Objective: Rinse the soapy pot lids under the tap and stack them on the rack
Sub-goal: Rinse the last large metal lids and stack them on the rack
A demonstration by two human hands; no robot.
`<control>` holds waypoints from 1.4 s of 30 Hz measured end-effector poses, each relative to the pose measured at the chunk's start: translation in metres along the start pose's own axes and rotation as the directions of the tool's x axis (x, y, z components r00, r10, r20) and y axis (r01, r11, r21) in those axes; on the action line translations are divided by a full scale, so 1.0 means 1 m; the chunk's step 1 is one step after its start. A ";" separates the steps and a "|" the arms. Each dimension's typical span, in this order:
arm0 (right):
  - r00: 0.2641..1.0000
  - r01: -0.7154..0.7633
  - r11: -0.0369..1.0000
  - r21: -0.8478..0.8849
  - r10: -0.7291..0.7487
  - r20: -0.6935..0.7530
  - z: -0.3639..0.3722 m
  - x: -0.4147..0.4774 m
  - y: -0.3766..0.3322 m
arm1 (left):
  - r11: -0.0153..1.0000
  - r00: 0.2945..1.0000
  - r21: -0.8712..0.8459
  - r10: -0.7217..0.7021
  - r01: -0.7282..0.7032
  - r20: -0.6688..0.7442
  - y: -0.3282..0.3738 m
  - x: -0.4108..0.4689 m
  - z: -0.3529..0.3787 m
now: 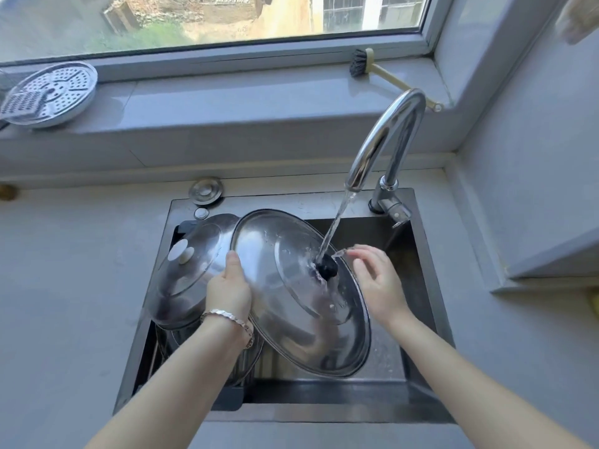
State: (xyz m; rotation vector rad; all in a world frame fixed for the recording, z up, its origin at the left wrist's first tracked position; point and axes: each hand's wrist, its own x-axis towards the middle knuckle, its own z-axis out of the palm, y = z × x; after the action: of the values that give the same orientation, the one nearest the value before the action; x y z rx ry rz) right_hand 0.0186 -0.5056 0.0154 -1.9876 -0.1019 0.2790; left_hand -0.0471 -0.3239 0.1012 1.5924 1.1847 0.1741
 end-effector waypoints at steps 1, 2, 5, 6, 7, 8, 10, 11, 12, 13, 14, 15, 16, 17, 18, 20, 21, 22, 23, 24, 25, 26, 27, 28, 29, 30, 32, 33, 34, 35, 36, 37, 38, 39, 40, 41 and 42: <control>0.975 -0.221 0.975 0.001 0.221 -0.013 -0.003 0.004 0.012 | 1.000 1.000 0.020 0.010 -0.010 0.003 0.002 0.002 -0.002; 0.887 -0.461 0.886 0.043 0.459 0.057 -0.004 0.006 0.021 | 0.999 1.000 0.042 0.017 -0.018 0.018 0.004 0.002 -0.003; 0.533 -0.846 0.476 0.238 0.760 0.373 -0.003 0.001 0.036 | 0.996 0.996 0.074 0.044 -0.050 0.083 0.003 0.007 -0.005; 0.525 -0.850 0.441 0.288 0.754 0.395 -0.003 0.000 0.040 | 0.997 0.993 0.055 0.048 -0.054 0.104 0.001 0.009 -0.006; 0.561 -0.826 0.470 0.313 0.743 0.365 -0.005 0.000 0.041 | 0.998 0.992 0.029 0.043 -0.047 0.117 -0.001 0.012 -0.007; 0.610 -0.789 0.525 0.318 0.730 0.309 -0.006 0.002 0.043 | 0.999 0.992 0.018 0.032 -0.035 0.124 -0.002 0.012 -0.008; 0.729 -0.683 0.686 0.251 0.664 0.167 -0.012 0.006 0.039 | 0.999 0.991 0.042 0.023 -0.029 0.128 -0.005 0.014 -0.012; 0.776 -0.627 0.744 0.229 0.622 0.103 -0.018 0.006 0.031 | 0.997 0.992 0.066 0.033 -0.041 0.125 -0.007 0.015 -0.015; 0.810 -0.580 0.787 0.212 0.584 0.050 -0.025 0.007 0.022 | 0.995 0.992 0.091 0.034 -0.045 0.123 -0.009 0.016 -0.019; 0.838 -0.537 0.822 0.192 0.546 0.009 -0.033 0.006 0.012 | 0.993 0.992 0.109 0.023 -0.037 0.125 -0.012 0.019 -0.022; 0.864 -0.492 0.853 0.174 0.503 -0.022 -0.040 0.005 0.001 | 0.992 0.991 0.130 -0.012 -0.006 0.136 -0.015 0.021 -0.024; 0.891 -0.439 0.884 0.159 0.451 -0.046 -0.047 0.005 -0.011 | 0.988 0.988 0.146 -0.060 0.039 0.140 -0.019 0.024 -0.024; 0.918 -0.380 0.914 0.145 0.392 -0.067 -0.054 0.006 -0.023 | 0.987 0.983 0.138 -0.108 0.088 0.148 -0.025 0.029 -0.023; 0.938 -0.321 0.940 0.114 0.332 -0.096 -0.061 0.008 -0.033 | 0.983 0.972 0.106 -0.164 0.148 0.166 -0.032 0.035 -0.020; 0.951 -0.275 0.959 0.073 0.282 -0.125 -0.067 0.010 -0.042 | 0.972 0.954 0.060 -0.235 0.228 0.188 -0.036 0.036 -0.016; 0.964 -0.200 0.980 0.008 0.199 -0.178 -0.079 0.017 -0.053 | 0.926 0.896 -0.038 -0.351 0.375 0.271 -0.031 0.024 -0.010; 0.967 -0.168 0.986 -0.003 0.164 -0.197 -0.085 0.021 -0.055 | 0.910 0.867 -0.056 -0.371 0.411 0.334 -0.024 0.015 -0.007; 0.967 -0.147 0.989 -0.003 0.143 -0.213 -0.089 0.023 -0.056 | 0.896 0.840 -0.060 -0.386 0.439 0.382 -0.020 0.007 -0.003; 0.964 -0.149 0.989 0.013 0.149 -0.221 -0.092 0.025 -0.053 | 0.885 0.824 -0.077 -0.391 0.459 0.410 -0.019 0.003 0.001; 0.958 -0.172 0.984 0.044 0.177 -0.224 -0.094 0.027 -0.048 | 0.870 0.819 -0.146 -0.369 0.471 0.440 -0.016 -0.001 0.005; 0.951 -0.207 0.975 0.081 0.220 -0.218 -0.095 0.026 -0.043 | 0.849 0.820 -0.226 -0.339 0.478 0.461 -0.012 -0.004 0.007; 0.940 -0.254 0.959 0.122 0.275 -0.200 -0.094 0.024 -0.032 | 0.833 0.833 -0.291 -0.310 0.470 0.458 -0.008 -0.005 0.006; 0.926 -0.308 0.936 0.172 0.336 -0.170 -0.092 0.021 -0.022 | 0.833 0.854 -0.324 -0.291 0.448 0.432 -0.007 -0.004 0.006; 0.910 -0.360 0.908 0.213 0.392 -0.134 -0.087 0.017 -0.011 | 0.855 0.885 -0.337 -0.253 0.393 0.390 -0.009 0.001 0.007; 0.892 -0.409 0.881 0.240 0.441 -0.101 -0.081 0.012 0.000 | 0.898 0.923 -0.314 -0.204 0.309 0.326 -0.011 0.007 0.007; 0.876 -0.446 0.854 0.267 0.477 -0.065 -0.075 0.007 0.009 | 0.948 0.956 -0.245 -0.138 0.202 0.257 -0.012 0.011 0.004; 0.853 -0.497 0.806 0.320 0.521 0.013 -0.059 -0.005 0.018 | 0.997 0.985 -0.073 0.008 0.005 0.170 -0.006 0.012 -0.005; 0.839 -0.526 0.780 0.340 0.541 0.058 -0.050 -0.010 0.021 | 0.997 0.985 -0.025 0.082 -0.080 0.149 0.000 0.011 -0.011; 0.821 -0.559 0.757 0.337 0.562 0.101 -0.041 -0.015 0.024 | 0.990 0.979 -0.005 0.142 -0.143 0.144 0.007 0.008 -0.016; 0.801 -0.595 0.743 0.306 0.580 0.147 -0.032 -0.019 0.027 | 0.982 0.972 0.007 0.188 -0.191 0.142 0.011 0.008 -0.020; 0.776 -0.631 0.738 0.239 0.600 0.197 -0.026 -0.023 0.028 | 0.974 0.964 0.015 0.221 -0.226 0.146 0.016 0.008 -0.024; 0.756 -0.650 0.742 0.166 0.610 0.237 -0.020 -0.026 0.024 | 0.970 0.958 0.024 0.235 -0.242 0.164 0.019 0.009 -0.027; 0.750 -0.645 0.759 0.089 0.606 0.266 -0.015 -0.028 0.017 | 0.971 0.956 0.033 0.225 -0.235 0.186 0.023 0.009 -0.027; 0.761 -0.613 0.790 0.017 0.584 0.281 -0.012 -0.029 0.009 | 0.977 0.958 0.032 0.202 -0.212 0.202 0.026 0.008 -0.026; 0.797 -0.550 0.834 -0.042 0.539 0.273 -0.012 -0.031 -0.004 | 0.984 0.960 0.022 0.165 -0.174 0.226 0.029 0.007 -0.023; 0.845 -0.468 0.882 -0.061 0.467 0.260 -0.013 -0.031 -0.016 | 0.991 0.959 0.025 0.123 -0.134 0.255 0.032 0.004 -0.019; 0.878 -0.396 0.917 -0.046 0.393 0.274 -0.016 -0.034 -0.030 | 0.995 0.954 0.037 0.073 -0.088 0.291 0.036 -0.002 -0.013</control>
State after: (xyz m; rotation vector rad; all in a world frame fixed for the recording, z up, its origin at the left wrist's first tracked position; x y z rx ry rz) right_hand -0.0087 -0.5133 0.0541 -1.9345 0.1304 0.8241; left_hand -0.0355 -0.3134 0.1363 1.6467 0.9033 -0.0372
